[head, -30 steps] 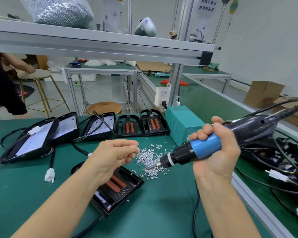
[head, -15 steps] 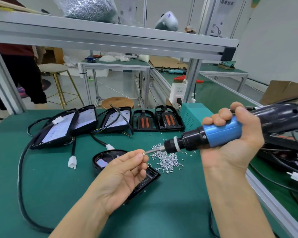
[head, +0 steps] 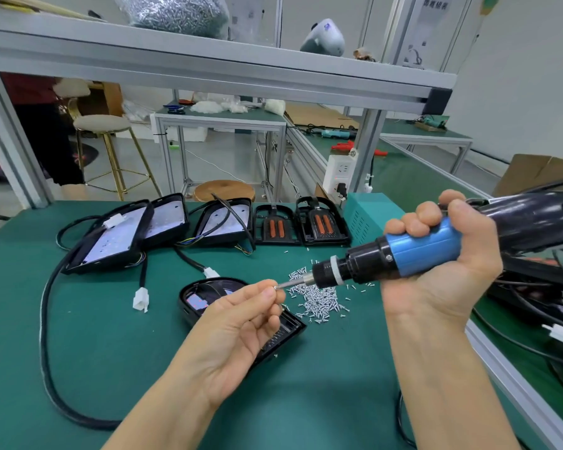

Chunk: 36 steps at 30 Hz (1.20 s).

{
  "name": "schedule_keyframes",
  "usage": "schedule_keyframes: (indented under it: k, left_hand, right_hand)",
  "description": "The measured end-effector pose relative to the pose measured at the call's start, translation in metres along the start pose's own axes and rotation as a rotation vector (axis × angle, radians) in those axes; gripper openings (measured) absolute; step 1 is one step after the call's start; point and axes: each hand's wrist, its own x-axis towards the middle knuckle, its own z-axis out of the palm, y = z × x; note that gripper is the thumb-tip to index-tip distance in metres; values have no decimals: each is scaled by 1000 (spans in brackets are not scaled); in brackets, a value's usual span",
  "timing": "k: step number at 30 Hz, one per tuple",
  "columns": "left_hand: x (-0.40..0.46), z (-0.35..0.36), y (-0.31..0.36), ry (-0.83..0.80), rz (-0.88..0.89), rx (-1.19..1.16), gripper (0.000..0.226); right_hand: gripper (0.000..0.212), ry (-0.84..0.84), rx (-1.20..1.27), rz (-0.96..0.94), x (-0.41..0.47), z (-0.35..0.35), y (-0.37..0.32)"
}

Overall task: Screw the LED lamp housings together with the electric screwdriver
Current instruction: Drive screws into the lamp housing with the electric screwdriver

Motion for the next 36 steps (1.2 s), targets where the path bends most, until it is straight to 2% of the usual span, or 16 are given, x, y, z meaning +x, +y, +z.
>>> schedule_keyframes:
  k: [5,11,17,23,29,32,36]
  left_hand:
    - [3,1,1,16,131,216,18]
    - [11,3,8,-18,136,389,7]
    - [34,6,9,90,121,867,15]
    - [50,6,18,40,49,1249,14]
    - [42,2,14,43,325,1763,20]
    - [33,-6,5,15,426,1817,15]
    - [26,-19,0,11,499,1716,13]
  right_hand:
    - [10,-29,-37,-16,0,0,2]
    - [10,19,-18,-7,6,-11,6]
    - [12,54,-90,-17,7,-26,22]
    - [14,108,-114,24,11,-45,33]
    - [16,63,-194,65,9,-51,41]
    - [24,-14,-255,42,7,-51,44]
    - [18,-133,-317,23,4,-48,48]
